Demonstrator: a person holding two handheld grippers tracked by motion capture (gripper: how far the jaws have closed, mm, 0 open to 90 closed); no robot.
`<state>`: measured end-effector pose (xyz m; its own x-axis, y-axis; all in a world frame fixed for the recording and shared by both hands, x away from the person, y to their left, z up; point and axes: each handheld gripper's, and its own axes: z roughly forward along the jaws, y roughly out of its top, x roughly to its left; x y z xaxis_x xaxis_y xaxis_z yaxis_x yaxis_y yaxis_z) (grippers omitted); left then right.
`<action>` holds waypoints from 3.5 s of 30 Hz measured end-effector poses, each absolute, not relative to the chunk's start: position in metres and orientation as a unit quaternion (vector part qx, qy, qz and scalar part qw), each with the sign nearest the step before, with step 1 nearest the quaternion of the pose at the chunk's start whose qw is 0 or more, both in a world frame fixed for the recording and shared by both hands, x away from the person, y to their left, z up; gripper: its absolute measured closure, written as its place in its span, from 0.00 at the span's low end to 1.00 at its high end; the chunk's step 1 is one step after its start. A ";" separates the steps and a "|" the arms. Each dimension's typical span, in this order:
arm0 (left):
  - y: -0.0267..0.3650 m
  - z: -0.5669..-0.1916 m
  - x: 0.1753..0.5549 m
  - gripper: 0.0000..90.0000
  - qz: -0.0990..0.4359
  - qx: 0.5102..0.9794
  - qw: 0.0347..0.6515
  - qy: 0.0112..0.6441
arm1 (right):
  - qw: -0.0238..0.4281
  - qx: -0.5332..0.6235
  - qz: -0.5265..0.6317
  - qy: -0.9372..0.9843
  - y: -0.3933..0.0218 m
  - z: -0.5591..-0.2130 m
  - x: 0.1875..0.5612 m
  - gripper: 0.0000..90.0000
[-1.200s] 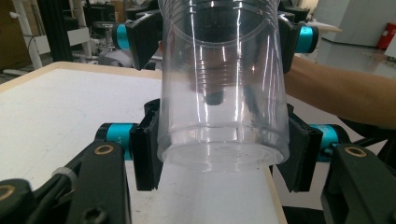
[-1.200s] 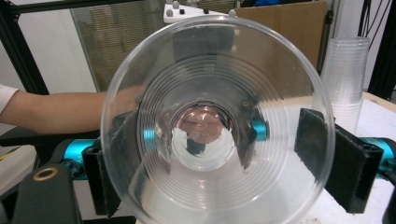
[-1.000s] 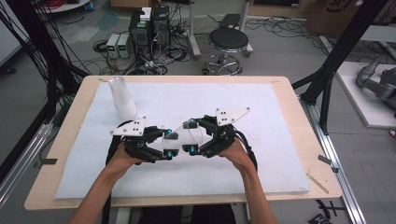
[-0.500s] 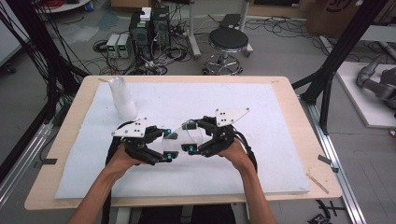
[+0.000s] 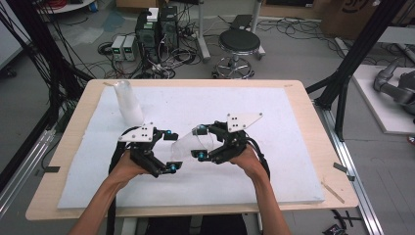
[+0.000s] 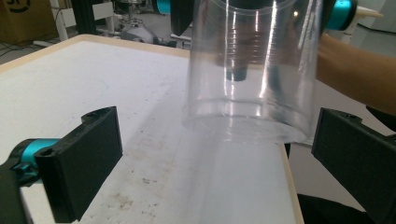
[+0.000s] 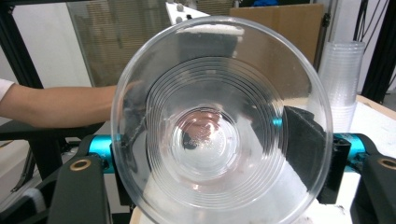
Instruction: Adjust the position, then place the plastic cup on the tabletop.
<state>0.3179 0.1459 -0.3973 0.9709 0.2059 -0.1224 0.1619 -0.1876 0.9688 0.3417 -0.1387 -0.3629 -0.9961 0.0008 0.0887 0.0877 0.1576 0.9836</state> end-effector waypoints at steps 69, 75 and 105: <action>0.229 -0.471 0.277 0.02 0.203 0.709 0.577 0.352 | -0.109 -0.204 -0.352 -0.907 -0.113 -0.364 0.380 0.33; 0.230 -0.471 0.277 0.02 0.200 0.711 0.577 0.349 | -0.120 -0.214 -0.324 -0.914 -0.104 -0.381 0.387 0.32; 0.230 -0.471 0.278 0.02 0.197 0.708 0.579 0.354 | -0.119 -0.244 -0.320 -0.908 -0.093 -0.422 0.397 0.16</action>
<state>0.2775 0.2304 -0.4713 0.6718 0.7291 -0.1306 0.2732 -0.0800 0.9586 0.3967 -0.0931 -0.4218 -0.8526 0.5191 -0.0601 0.3670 0.6767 0.6382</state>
